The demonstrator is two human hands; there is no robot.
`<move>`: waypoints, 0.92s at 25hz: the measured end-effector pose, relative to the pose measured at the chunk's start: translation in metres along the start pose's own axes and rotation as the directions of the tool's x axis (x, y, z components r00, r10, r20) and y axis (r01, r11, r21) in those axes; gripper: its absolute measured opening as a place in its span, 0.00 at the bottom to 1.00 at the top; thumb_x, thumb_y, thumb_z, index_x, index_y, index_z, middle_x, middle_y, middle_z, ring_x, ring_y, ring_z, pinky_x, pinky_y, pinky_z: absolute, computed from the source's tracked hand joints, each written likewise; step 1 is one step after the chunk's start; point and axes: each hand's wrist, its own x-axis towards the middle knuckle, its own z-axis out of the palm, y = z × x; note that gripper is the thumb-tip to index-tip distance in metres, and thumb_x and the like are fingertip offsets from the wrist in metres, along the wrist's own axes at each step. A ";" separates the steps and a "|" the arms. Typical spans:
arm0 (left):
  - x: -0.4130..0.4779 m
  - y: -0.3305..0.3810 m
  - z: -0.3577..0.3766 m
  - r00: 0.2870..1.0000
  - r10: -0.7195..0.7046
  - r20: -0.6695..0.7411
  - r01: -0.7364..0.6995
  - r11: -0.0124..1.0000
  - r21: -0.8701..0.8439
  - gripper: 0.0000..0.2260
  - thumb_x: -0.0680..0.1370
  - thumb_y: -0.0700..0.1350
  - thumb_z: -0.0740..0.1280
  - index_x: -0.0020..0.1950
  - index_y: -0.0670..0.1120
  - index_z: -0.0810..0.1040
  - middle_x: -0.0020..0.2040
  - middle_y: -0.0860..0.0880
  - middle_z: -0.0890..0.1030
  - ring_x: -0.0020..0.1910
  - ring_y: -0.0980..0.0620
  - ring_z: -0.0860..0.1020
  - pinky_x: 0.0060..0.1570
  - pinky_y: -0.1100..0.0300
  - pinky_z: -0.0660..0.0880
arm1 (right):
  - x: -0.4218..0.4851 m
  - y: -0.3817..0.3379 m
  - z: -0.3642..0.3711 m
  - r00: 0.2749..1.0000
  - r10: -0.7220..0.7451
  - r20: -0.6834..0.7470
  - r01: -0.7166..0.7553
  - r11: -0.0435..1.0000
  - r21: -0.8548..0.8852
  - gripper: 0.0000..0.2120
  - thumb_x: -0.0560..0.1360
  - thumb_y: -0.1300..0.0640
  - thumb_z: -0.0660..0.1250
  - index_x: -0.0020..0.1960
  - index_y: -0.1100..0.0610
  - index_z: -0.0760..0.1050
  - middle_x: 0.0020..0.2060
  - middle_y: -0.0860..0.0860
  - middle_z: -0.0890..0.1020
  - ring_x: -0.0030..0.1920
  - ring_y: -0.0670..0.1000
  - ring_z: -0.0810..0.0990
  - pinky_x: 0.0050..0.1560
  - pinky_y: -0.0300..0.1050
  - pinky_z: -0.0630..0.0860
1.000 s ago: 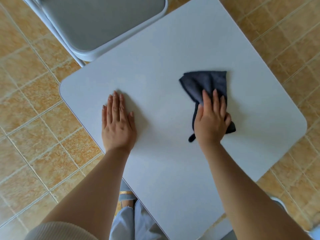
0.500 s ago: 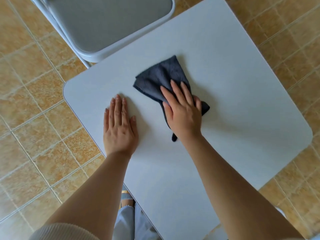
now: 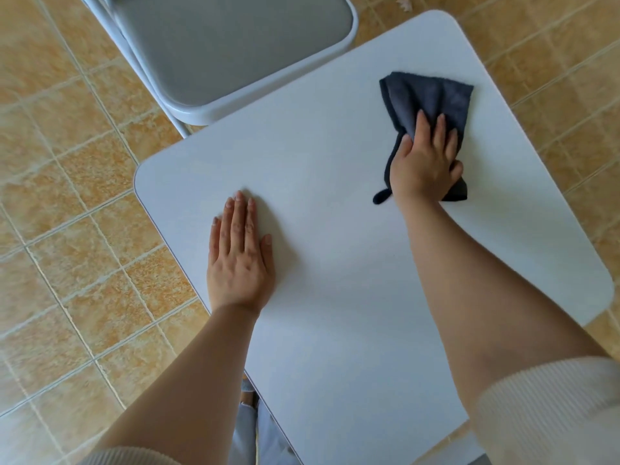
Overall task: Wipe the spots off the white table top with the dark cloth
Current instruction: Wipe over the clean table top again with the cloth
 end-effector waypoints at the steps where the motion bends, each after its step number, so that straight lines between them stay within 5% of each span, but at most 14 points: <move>1: 0.000 0.000 0.000 1.000 -0.001 -0.002 0.001 1.000 0.000 0.25 0.82 0.47 0.52 0.78 0.40 0.57 0.79 0.44 0.57 0.78 0.48 0.54 0.76 0.52 0.50 | 0.011 -0.013 -0.001 1.000 0.004 0.024 -0.004 1.000 -0.005 0.22 0.85 0.48 0.51 0.79 0.43 0.56 0.81 0.48 0.54 0.80 0.54 0.51 0.73 0.59 0.56; 7: 0.001 -0.001 0.001 1.000 0.004 -0.017 -0.004 1.000 -0.001 0.25 0.82 0.47 0.52 0.77 0.39 0.58 0.78 0.43 0.58 0.78 0.48 0.55 0.76 0.52 0.50 | 0.020 -0.067 0.003 0.961 -0.253 0.114 0.259 0.965 -0.041 0.23 0.85 0.47 0.52 0.79 0.42 0.56 0.81 0.48 0.54 0.80 0.54 0.51 0.73 0.60 0.56; 11: 0.000 -0.002 0.001 1.000 0.011 -0.025 -0.011 1.000 0.005 0.25 0.82 0.47 0.52 0.77 0.39 0.59 0.78 0.43 0.58 0.77 0.47 0.56 0.76 0.51 0.50 | -0.027 -0.058 0.016 0.747 -0.658 0.088 0.664 0.744 -0.075 0.22 0.81 0.47 0.56 0.75 0.42 0.67 0.77 0.47 0.66 0.77 0.54 0.63 0.66 0.59 0.66; 14: 0.000 -0.002 0.000 0.999 0.015 -0.030 -0.015 1.000 -0.009 0.25 0.82 0.47 0.53 0.77 0.39 0.59 0.78 0.43 0.59 0.77 0.47 0.56 0.76 0.51 0.51 | -0.057 -0.016 0.014 0.641 -0.767 0.029 0.767 0.638 -0.060 0.19 0.81 0.49 0.57 0.72 0.43 0.71 0.74 0.46 0.71 0.75 0.51 0.68 0.61 0.55 0.69; 20: 0.000 -0.005 0.002 0.999 0.015 -0.034 -0.016 1.000 -0.023 0.24 0.82 0.47 0.53 0.77 0.40 0.59 0.78 0.43 0.59 0.77 0.48 0.56 0.77 0.52 0.49 | -0.055 -0.005 0.009 0.921 -0.389 -0.005 0.389 0.921 -0.005 0.20 0.82 0.49 0.58 0.74 0.42 0.67 0.78 0.46 0.65 0.78 0.52 0.60 0.67 0.57 0.64; 23: -0.001 -0.006 0.001 0.999 0.017 -0.039 -0.018 0.999 -0.027 0.24 0.82 0.48 0.52 0.77 0.40 0.59 0.78 0.43 0.60 0.77 0.49 0.56 0.77 0.53 0.48 | -0.047 -0.056 0.016 0.967 -0.253 0.040 0.254 0.967 -0.024 0.22 0.84 0.48 0.54 0.78 0.41 0.59 0.80 0.45 0.57 0.80 0.51 0.52 0.72 0.58 0.58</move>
